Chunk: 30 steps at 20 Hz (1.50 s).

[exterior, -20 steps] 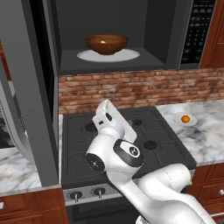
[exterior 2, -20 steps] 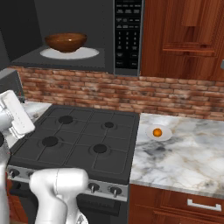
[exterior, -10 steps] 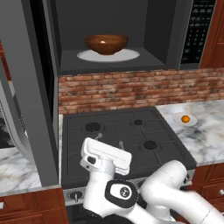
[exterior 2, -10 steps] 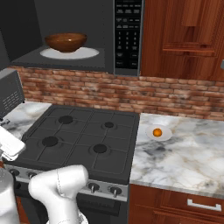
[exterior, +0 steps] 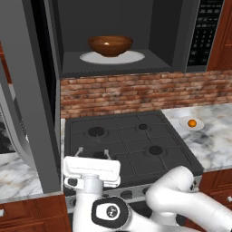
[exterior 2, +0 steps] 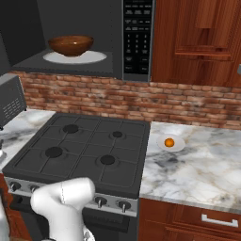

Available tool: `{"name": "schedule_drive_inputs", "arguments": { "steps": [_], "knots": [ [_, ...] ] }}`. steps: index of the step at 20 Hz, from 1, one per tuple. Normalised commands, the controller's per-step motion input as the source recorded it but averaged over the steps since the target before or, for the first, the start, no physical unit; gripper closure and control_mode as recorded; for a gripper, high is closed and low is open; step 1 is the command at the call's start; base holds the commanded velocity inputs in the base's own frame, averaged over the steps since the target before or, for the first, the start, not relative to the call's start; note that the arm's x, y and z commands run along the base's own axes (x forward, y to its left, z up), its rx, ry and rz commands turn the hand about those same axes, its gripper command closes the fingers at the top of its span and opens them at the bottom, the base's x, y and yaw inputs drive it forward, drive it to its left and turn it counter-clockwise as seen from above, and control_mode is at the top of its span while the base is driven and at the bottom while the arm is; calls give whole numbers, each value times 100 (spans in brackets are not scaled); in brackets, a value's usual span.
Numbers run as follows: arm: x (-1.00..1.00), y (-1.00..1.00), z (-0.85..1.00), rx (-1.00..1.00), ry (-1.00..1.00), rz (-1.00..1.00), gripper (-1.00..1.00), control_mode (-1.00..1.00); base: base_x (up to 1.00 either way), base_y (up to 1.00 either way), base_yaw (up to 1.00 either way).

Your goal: Remove the tangerine from the bowl and place it on the small plate. Then place the bowl with only the shrimp in the microwave, close the door, and press the start button to microwave the shrimp.

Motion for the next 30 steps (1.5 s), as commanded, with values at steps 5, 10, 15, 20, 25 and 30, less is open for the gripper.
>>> {"name": "schedule_drive_inputs", "arguments": {
  "steps": [5, 10, 15, 20, 25, 30],
  "knots": [
    [-26, 91, 27, -4, -3, -17, -100, -100, 0, 0, 0],
    [-19, 81, 16, 0, 0, -22, -100, -100, 0, 0, 0],
    [-6, 77, 21, 0, 0, -26, -100, -100, 0, 0, 0],
    [0, 53, 48, 0, -4, -24, -100, -100, 0, 0, 0],
    [4, 10, 56, 0, -13, -16, -100, -100, 0, 0, 0],
    [0, -29, 36, 1, -28, -6, -100, -100, 0, 0, 0]
  ]
}}
